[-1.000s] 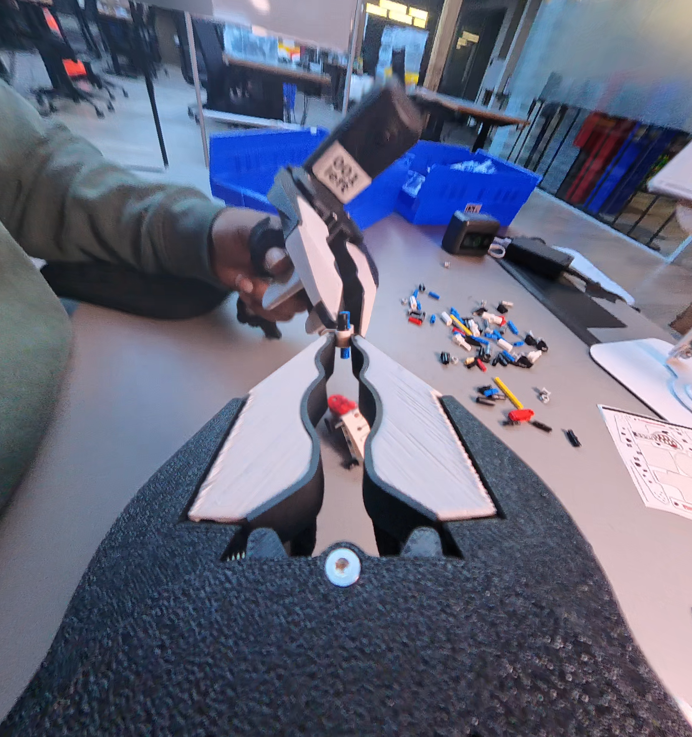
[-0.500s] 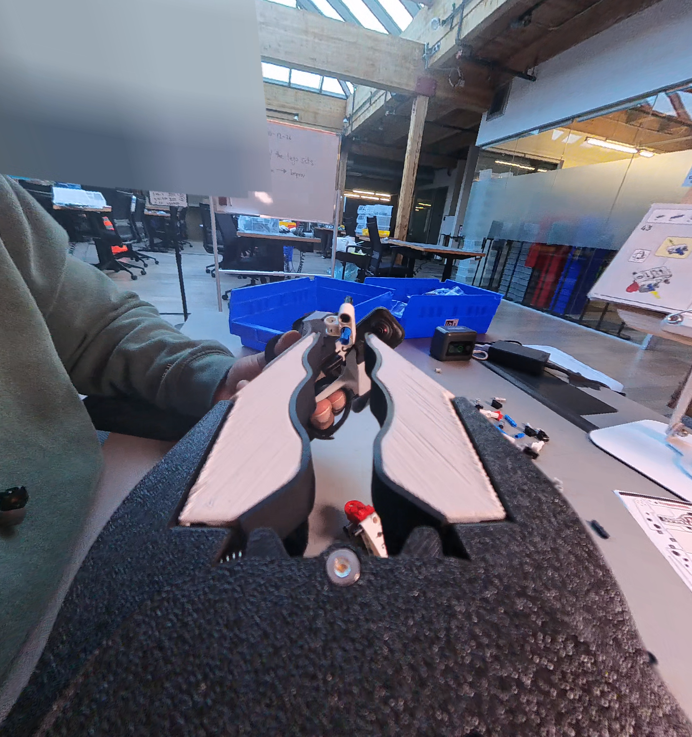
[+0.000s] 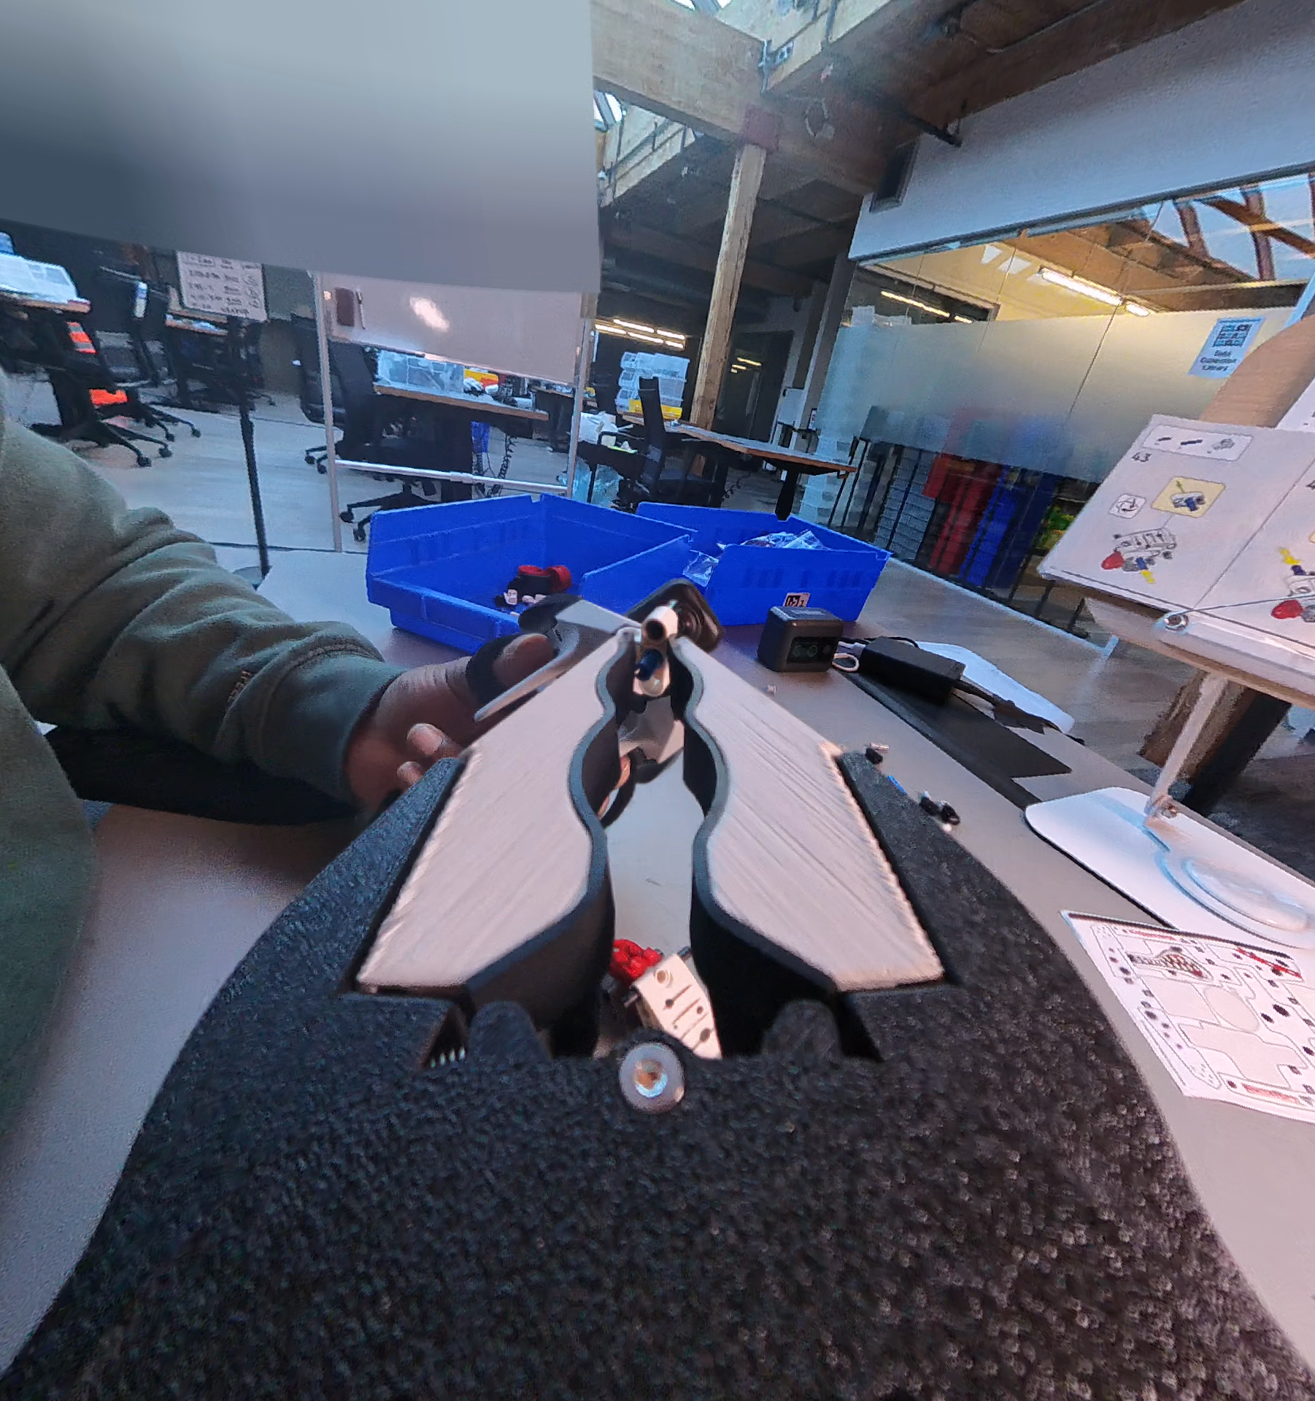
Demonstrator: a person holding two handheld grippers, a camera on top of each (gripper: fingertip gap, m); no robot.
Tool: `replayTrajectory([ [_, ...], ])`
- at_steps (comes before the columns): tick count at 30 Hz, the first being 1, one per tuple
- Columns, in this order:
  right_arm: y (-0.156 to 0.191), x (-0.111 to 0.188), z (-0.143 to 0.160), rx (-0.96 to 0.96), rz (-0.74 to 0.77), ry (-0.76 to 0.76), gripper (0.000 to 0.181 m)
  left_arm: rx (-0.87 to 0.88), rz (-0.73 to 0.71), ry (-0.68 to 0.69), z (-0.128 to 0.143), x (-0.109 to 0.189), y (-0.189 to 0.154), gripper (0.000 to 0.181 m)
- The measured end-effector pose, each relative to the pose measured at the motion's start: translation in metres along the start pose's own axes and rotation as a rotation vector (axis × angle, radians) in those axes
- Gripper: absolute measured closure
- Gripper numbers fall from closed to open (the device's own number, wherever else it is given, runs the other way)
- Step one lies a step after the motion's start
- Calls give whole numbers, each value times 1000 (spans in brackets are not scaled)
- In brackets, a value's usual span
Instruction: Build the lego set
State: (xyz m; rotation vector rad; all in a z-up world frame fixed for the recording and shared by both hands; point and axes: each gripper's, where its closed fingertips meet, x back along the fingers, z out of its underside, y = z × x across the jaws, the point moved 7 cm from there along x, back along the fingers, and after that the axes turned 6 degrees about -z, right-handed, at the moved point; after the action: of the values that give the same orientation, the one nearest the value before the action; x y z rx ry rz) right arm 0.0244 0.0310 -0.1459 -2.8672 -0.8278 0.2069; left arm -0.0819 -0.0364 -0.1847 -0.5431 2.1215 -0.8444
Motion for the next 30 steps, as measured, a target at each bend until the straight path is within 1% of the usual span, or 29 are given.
replayTrajectory([
  [1, -3, 2, 1, 1, 2, 28, 173, -25, -52, 8, -3, 3, 2, 167],
  [3, -8, 4, 11, 40, 20, 146, 173, -94, -166, 44, -8, 9, 6, 164],
  [5, -9, 6, 18, 85, 45, 195, 173, -161, -255, 91, -10, 13, 6, 166],
  [7, -9, 3, 22, 107, 46, 246, 173, -213, -338, 152, -8, 13, 9, 164],
  [12, -7, 0, 44, 309, 87, 497, 173, -358, -502, 286, -3, 12, 13, 155],
  [14, -5, -2, 49, 363, 95, 547, 173, -396, -563, 322, 0, 13, 17, 154],
  [17, -1, -3, 48, 360, 77, 541, 173, -385, -588, 329, 0, 13, 20, 156],
  [19, 1, -5, 47, 380, 81, 554, 173, -377, -590, 337, 2, 13, 21, 156],
  [22, 4, -6, 47, 447, 90, 570, 173, -391, -608, 344, 2, 13, 22, 161],
  [24, 6, -6, 45, 486, 90, 554, 173, -383, -584, 338, 2, 13, 20, 161],
  [26, 9, -5, 37, 496, 89, 479, 173, -345, -505, 311, 1, 12, 16, 161],
  [29, 13, -4, 22, 491, 82, 346, 173, -187, -309, 229, -1, 10, 8, 162],
  [30, 15, -4, 19, 497, 77, 316, 170, -142, -254, 195, -2, 10, 7, 162],
])
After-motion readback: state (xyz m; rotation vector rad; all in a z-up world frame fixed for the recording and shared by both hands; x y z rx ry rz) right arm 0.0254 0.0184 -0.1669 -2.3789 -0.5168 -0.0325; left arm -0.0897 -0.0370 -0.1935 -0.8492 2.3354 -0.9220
